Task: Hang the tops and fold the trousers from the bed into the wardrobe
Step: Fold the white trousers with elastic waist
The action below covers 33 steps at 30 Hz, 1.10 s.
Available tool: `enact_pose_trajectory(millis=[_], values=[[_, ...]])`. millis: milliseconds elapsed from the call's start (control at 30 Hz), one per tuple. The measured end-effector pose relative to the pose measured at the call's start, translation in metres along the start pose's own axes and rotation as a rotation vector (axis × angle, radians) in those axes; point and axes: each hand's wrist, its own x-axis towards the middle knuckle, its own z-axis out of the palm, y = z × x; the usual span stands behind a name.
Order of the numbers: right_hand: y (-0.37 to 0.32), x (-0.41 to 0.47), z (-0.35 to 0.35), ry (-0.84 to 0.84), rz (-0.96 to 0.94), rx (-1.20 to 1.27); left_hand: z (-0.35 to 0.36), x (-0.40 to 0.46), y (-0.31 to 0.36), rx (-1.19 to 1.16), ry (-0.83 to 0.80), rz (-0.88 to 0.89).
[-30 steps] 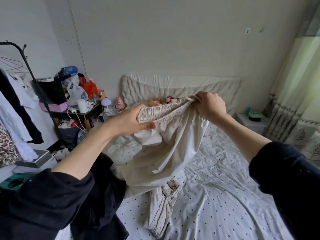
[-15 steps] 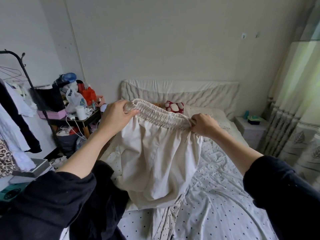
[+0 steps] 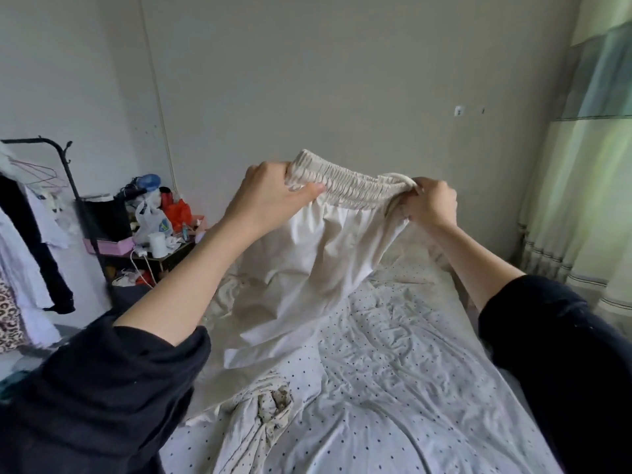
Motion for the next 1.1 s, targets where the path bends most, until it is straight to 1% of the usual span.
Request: enact_pose_trajectory(millis=[67, 167, 233, 300, 400, 467, 567, 667, 733, 767, 833, 900, 1000, 1100], values=[[0.043, 0.006, -0.050, 0.011, 0.023, 0.043, 0.038, -0.006, 0.044, -0.032, -0.116, 0.010], [0.118, 0.000, -0.106, -0.039, 0.058, -0.016, 0.100, -0.018, 0.088, -0.007, -0.368, -0.009], [0.165, -0.013, -0.133, -0.081, 0.101, -0.047, 0.140, -0.028, 0.110, 0.028, -0.568, -0.004], [0.216, -0.027, -0.161, -0.097, 0.160, -0.099, 0.188, -0.043, 0.137, 0.068, -0.802, 0.018], [0.280, -0.049, -0.188, -0.152, 0.236, -0.132, 0.251, -0.069, 0.168, -0.001, -1.069, 0.046], [0.321, -0.060, -0.206, -0.185, 0.287, -0.149, 0.289, -0.087, 0.188, -0.069, -1.179, 0.046], [0.375, -0.079, -0.234, -0.236, 0.342, -0.197, 0.343, -0.116, 0.218, -0.154, -1.294, 0.039], [0.423, -0.104, -0.265, -0.250, 0.351, -0.273, 0.392, -0.160, 0.245, -0.253, -1.411, 0.014], [0.455, -0.126, -0.284, -0.329, 0.348, -0.358, 0.422, -0.195, 0.260, -0.262, -1.481, 0.035], [0.474, -0.139, -0.293, -0.384, 0.368, -0.407, 0.439, -0.216, 0.267, -0.270, -1.555, 0.034], [0.509, -0.174, -0.307, -0.492, 0.459, -0.497, 0.462, -0.255, 0.279, -0.327, -1.748, -0.004], [0.532, -0.210, -0.311, -0.589, 0.578, -0.548, 0.480, -0.287, 0.281, -0.308, -1.854, 0.026], [0.547, -0.256, -0.295, -0.697, 0.678, -0.519, 0.500, -0.313, 0.261, -0.240, -1.885, 0.047], [0.551, -0.292, -0.262, -0.789, 0.742, -0.415, 0.509, -0.327, 0.223, -0.130, -1.866, 0.030]])
